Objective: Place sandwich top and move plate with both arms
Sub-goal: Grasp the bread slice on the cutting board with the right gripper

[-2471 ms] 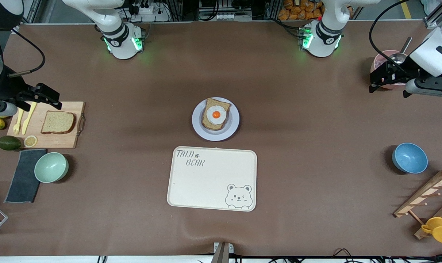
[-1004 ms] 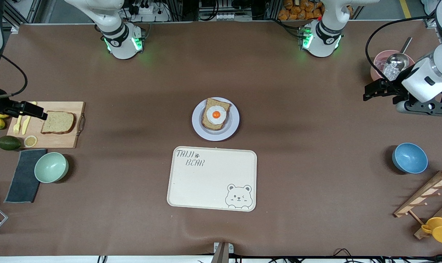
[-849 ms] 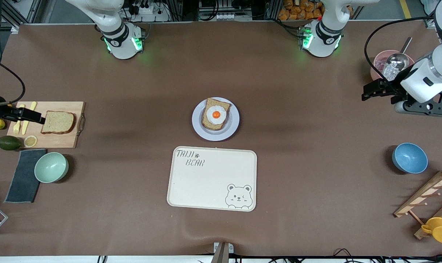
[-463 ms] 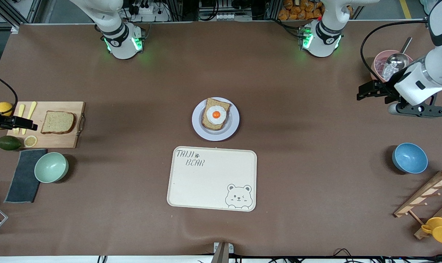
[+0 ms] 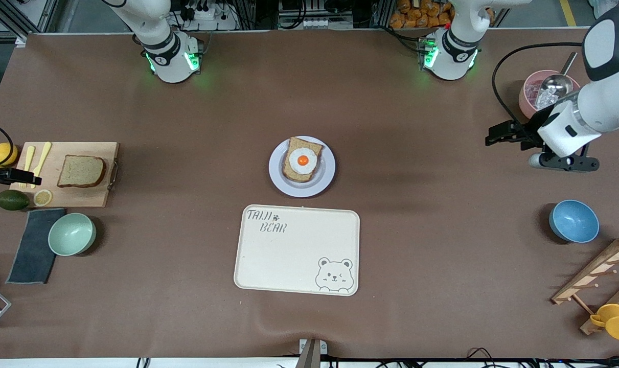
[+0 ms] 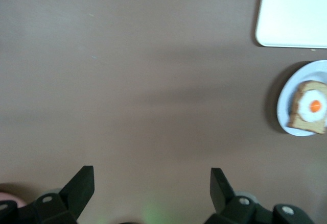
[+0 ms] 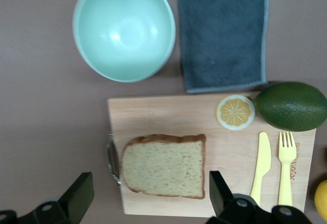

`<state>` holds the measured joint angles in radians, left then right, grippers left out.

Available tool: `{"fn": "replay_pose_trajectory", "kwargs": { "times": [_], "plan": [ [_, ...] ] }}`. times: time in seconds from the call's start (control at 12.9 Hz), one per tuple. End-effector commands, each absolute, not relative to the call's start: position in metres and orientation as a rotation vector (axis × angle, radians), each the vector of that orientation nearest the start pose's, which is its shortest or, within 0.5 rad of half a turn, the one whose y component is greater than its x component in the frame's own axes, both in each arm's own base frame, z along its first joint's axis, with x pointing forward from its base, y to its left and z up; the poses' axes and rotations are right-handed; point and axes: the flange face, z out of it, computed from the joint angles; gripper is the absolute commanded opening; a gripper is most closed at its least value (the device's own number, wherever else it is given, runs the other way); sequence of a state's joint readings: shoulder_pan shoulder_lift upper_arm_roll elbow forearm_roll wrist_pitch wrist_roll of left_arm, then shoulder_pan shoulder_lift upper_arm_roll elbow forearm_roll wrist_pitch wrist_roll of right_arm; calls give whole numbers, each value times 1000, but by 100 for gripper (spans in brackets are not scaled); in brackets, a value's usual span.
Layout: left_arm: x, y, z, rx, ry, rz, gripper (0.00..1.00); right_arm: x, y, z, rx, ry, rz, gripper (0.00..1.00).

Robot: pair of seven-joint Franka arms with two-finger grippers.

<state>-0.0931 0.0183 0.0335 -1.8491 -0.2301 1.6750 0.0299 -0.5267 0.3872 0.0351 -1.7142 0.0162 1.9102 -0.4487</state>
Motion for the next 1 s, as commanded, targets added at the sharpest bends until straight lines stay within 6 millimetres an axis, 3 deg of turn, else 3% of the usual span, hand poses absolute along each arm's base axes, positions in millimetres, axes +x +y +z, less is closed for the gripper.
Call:
{"fn": "replay_pose_trajectory", "kwargs": {
  "times": [0.0, 0.08, 0.39, 0.69, 0.93],
  "plan": [
    [554, -56, 468, -3393, 34, 382, 100, 548, -329, 317, -2963, 51, 240, 100],
    [557, -58, 461, -3391, 33, 385, 100, 542, -340, 301, -2937, 25, 231, 100],
    [562, -65, 440, -3386, 36, 398, 100, 518, -364, 257, -2904, 34, 225, 75],
    [560, -75, 418, -3384, 45, 377, 100, 508, -366, 223, -2864, 51, 240, 73],
    [561, -80, 409, -3397, 38, 396, 100, 504, -362, 212, -2849, 61, 239, 67]
  ]
}}
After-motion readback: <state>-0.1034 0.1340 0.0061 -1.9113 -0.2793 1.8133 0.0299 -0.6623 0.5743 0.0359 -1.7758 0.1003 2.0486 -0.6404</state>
